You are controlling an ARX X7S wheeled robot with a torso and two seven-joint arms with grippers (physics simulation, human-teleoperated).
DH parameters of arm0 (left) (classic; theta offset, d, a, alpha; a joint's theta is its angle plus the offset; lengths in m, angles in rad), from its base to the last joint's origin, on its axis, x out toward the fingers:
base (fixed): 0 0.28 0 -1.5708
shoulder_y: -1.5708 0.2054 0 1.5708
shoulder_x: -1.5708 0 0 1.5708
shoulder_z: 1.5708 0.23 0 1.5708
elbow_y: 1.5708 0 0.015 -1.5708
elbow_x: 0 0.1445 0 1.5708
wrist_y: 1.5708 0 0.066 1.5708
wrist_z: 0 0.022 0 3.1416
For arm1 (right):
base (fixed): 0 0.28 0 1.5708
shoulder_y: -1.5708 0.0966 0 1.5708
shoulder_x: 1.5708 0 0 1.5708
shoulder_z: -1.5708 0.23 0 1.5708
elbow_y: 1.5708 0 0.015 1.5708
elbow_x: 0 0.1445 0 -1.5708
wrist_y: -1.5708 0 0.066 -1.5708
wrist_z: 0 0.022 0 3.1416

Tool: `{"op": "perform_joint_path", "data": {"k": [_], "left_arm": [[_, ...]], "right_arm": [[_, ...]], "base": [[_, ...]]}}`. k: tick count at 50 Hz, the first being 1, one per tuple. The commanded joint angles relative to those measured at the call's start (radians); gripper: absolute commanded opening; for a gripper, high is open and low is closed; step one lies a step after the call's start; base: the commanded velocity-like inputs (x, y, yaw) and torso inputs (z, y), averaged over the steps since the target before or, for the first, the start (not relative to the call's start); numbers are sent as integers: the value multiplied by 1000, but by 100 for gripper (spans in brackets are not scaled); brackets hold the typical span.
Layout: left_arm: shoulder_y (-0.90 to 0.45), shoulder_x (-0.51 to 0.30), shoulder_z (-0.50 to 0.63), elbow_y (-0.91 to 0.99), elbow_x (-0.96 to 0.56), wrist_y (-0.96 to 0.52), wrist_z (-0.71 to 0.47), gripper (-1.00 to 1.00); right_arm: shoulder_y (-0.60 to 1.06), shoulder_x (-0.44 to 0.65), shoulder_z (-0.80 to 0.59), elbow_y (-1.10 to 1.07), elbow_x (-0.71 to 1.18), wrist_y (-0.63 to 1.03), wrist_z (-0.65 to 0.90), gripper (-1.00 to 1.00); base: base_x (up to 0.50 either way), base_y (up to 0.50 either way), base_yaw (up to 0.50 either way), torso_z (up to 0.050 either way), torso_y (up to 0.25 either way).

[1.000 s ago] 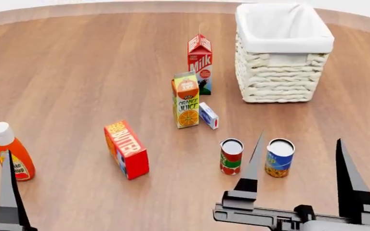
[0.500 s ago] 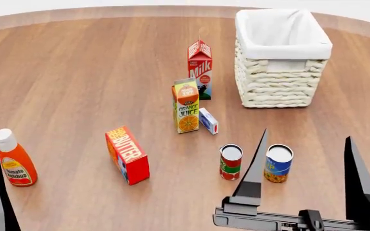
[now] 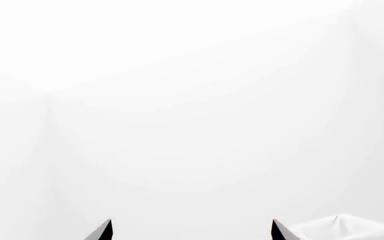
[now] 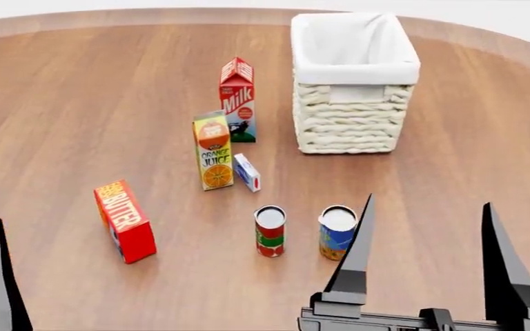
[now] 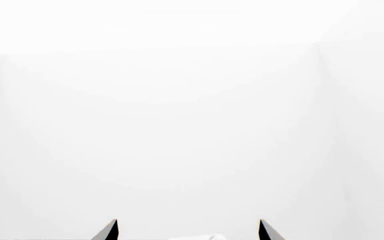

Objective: Pick up the alphabet soup and the tomato sauce, and put them in the basket.

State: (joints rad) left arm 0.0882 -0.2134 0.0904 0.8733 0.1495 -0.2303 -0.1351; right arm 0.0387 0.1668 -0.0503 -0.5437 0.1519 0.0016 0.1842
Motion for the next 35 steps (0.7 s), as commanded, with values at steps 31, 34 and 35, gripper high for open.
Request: {"op": "perform_joint_path", "data": {"k": [31, 34, 35], "left_arm": [[1, -22, 19, -8, -5, 0, -26, 100], [-2, -22, 22, -6, -4, -3, -28, 100], [-2, -23, 23, -6, -4, -4, -28, 100]], "right_arm": [[2, 29, -29, 19, -18, -16, 41, 100], [2, 30, -32, 21, -21, -18, 44, 100], [3, 31, -32, 22, -21, -19, 45, 100]], "base": [[155, 7, 0, 0, 0], [311, 0, 0, 0, 0], [316, 0, 0, 0, 0]]}}
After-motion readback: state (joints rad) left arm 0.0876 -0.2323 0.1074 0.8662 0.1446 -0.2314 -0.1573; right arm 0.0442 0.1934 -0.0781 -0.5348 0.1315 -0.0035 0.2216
